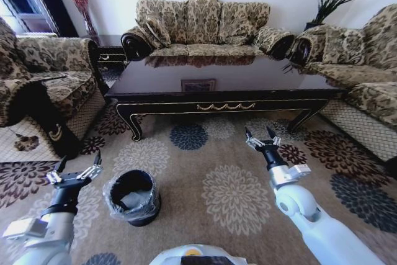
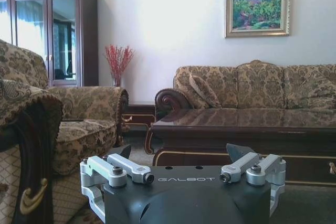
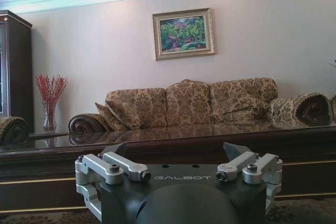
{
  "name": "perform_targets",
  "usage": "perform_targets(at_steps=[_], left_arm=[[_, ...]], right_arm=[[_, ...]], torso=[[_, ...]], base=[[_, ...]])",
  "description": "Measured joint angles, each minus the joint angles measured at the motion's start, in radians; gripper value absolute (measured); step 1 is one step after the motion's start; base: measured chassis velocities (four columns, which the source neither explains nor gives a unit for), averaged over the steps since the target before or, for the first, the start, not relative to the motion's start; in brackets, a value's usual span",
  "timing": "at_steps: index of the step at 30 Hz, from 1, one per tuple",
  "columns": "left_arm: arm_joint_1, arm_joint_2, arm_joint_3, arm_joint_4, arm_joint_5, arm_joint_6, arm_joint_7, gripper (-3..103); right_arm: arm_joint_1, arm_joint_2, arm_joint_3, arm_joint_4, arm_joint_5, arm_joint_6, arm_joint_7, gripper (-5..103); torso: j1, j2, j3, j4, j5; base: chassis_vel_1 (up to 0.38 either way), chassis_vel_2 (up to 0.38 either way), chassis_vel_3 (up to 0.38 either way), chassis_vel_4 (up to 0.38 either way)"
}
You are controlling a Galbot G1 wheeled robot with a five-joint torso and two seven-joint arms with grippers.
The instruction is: Move to the front of the table and pick up the trash from the floor, then place it into the trash bin.
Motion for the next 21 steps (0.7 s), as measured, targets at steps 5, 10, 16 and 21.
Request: perform_targets(at_steps=[5,10,16,21], left_arm=[[0.001,0.023,-0.001,-0.002,-0.017,0.029,-0.011,100],[-0.001,0.041,0.0,-0.002,-0.026,0.047,-0.02,100],[-0.006,0.049,0.009,-0.004,-0.027,0.057,-0.026,100],[-0.008,0.053,0.015,-0.004,-0.027,0.058,-0.028,100]], right_arm=[[-0.021,0.004,0.018,0.007,-0.002,0.003,-0.024,100],[-0.037,0.004,0.038,0.016,-0.002,0.002,-0.03,100],[-0.054,0.009,0.054,0.019,-0.001,0.001,-0.034,100],[-0.06,0.015,0.056,0.016,-0.004,0.001,-0.037,100]], torso=[[0.0,0.0,0.0,-0.0002,-0.0001],[0.0,0.0,0.0,-0.0002,-0.0002],[0.0,0.0,0.0,-0.0001,-0.0002],[0.0,0.0,0.0,0.0,-0.0001]], base=[[0.0,0.0,0.0,0.0],[0.0,0.0,0.0,0.0],[0.02,-0.017,-0.025,0.017],[0.111,-0.118,-0.114,0.111]])
